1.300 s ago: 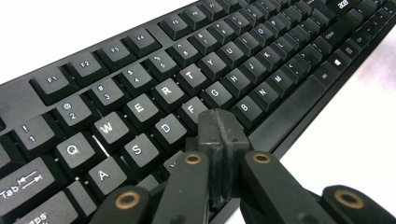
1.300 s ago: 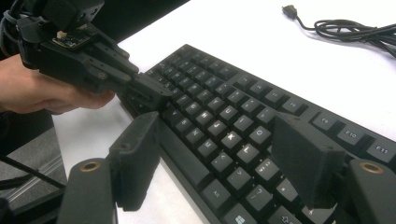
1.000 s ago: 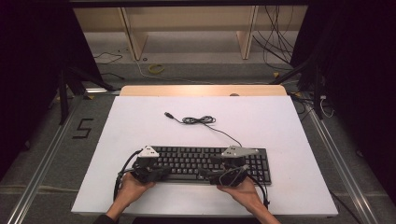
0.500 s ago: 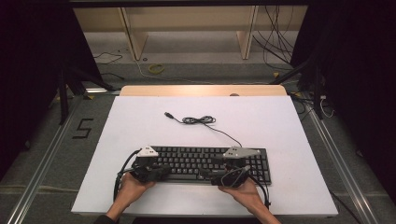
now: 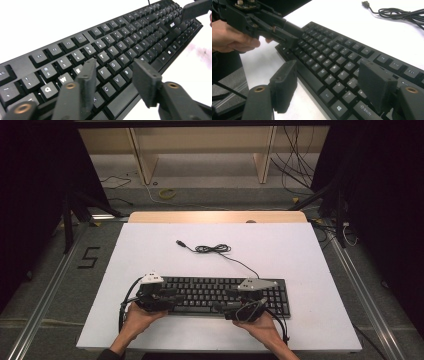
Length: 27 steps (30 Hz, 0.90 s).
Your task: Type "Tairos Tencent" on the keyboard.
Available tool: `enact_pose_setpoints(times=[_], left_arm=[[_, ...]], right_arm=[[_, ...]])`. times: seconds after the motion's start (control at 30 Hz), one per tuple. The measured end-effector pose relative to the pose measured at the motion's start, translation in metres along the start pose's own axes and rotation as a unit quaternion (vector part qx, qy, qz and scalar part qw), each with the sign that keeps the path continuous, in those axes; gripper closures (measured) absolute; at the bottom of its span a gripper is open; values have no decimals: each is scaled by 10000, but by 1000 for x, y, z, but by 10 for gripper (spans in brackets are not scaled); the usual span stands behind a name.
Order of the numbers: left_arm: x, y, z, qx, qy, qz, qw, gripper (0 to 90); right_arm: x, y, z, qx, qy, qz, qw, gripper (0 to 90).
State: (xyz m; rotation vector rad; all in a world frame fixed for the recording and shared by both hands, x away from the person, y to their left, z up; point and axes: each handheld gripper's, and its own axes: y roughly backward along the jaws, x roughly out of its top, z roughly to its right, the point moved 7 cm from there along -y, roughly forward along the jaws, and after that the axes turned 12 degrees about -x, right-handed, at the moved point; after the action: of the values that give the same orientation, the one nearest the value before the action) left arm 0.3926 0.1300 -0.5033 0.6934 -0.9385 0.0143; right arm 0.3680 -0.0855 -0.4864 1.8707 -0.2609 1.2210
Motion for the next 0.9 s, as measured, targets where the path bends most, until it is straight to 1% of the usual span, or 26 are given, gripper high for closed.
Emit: enact_pose_setpoints(times=[0.17,0.3,0.5,0.67,0.9], left_arm=[[5,5,-4,86,82,190,9998,435],[9,9,-8,140,144,281,9994,395],[12,11,-13,256,197,330,9989,361],[15,12,-16,294,201,346,9988,364],[17,12,-21,346,223,340,9986,443]], right_arm=[[0,0,-1,29,5,11,10000,323],[-1,-1,-2,39,34,5,10000,321],[-1,-1,-5,68,33,1,10000,319],[-1,0,-5,74,37,-3,10000,319],[-2,0,-6,77,56,-9,10000,319]])
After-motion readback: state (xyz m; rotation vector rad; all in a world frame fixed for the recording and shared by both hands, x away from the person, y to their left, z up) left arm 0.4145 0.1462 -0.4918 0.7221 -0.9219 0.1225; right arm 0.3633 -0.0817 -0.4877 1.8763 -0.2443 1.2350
